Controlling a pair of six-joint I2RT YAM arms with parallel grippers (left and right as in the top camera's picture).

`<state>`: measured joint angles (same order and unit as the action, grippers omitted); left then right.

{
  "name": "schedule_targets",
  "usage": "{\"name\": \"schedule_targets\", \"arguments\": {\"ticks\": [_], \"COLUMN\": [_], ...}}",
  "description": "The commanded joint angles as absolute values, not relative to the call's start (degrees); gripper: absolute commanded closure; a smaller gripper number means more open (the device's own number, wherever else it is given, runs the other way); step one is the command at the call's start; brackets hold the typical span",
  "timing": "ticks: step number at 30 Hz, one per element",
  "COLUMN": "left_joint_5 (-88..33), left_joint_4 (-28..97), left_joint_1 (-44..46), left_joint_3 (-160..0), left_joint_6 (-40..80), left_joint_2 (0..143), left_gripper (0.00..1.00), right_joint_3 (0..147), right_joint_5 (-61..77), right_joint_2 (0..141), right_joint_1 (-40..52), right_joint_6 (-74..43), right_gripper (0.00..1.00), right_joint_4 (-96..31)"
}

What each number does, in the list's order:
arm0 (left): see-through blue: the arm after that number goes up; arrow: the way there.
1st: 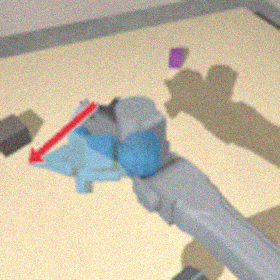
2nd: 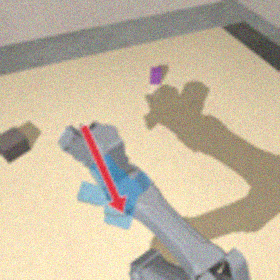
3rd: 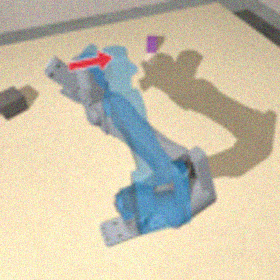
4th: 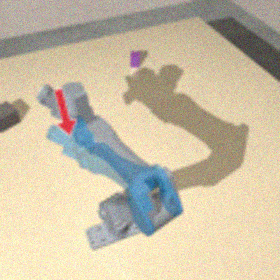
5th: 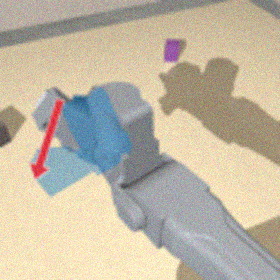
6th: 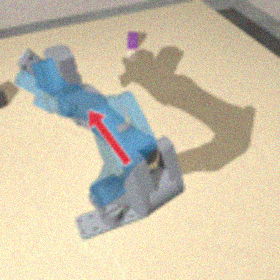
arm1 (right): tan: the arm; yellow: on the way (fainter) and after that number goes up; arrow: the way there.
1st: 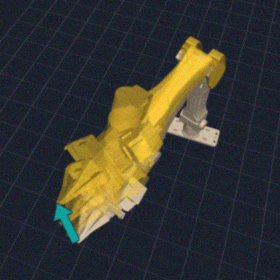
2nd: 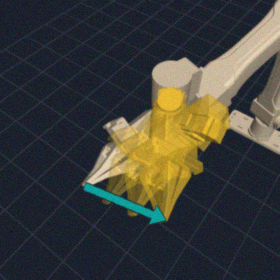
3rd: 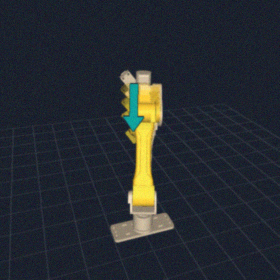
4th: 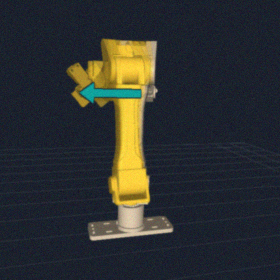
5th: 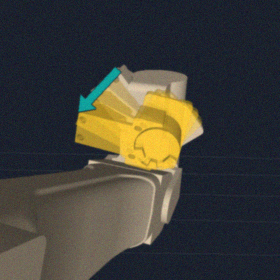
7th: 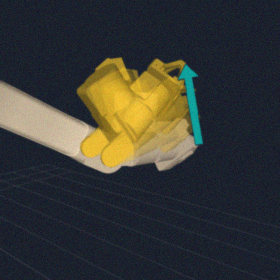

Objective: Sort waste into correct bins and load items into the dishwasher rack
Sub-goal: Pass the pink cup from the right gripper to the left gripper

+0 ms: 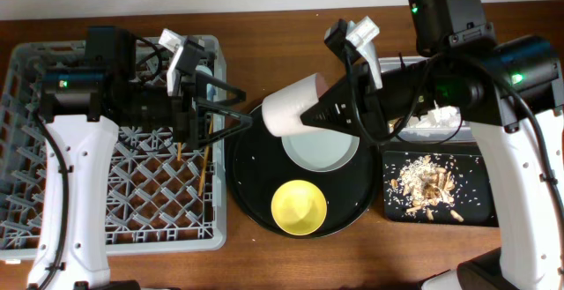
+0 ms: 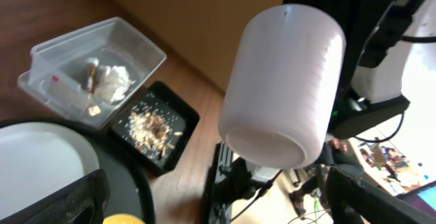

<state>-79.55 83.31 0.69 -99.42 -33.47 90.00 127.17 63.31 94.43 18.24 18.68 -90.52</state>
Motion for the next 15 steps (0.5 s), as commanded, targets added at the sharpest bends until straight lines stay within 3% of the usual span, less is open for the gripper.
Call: {"name": "schedule_targets", "arguments": {"ticks": [1,10,13,15], "left_joint_5": [-87.2,-90.2,-90.2,-90.1], "left_joint_4": [83.2,83.2,83.2,83.2], "left_joint_1": [0.8,11.2,11.2,11.2], "left_joint_3": [-99.4,-99.4,-99.4,-99.4], "left_joint_6": [-35.6,-35.7,-35.6,-35.6], "left_joint_2": [90.0,90.0,90.0,90.0], "left_gripper": [0.01,0.02,0.11,0.25], "right_joint_3": [127.5,127.5,127.5,127.5], "right_joint_5": [68.6,68.3,66.7,65.3], "right_joint_2": [94.6,96.6,96.7,96.7], "right_joint_1": [20.4,23.0,22.9,22.9], "right_joint_6": [21.1,21.3,21.2,21.2], "right_gripper": [0.96,0.96,0.96,0.96], "right_joint_4": [-90.5,-87.9,-87.0,-86.9]}}
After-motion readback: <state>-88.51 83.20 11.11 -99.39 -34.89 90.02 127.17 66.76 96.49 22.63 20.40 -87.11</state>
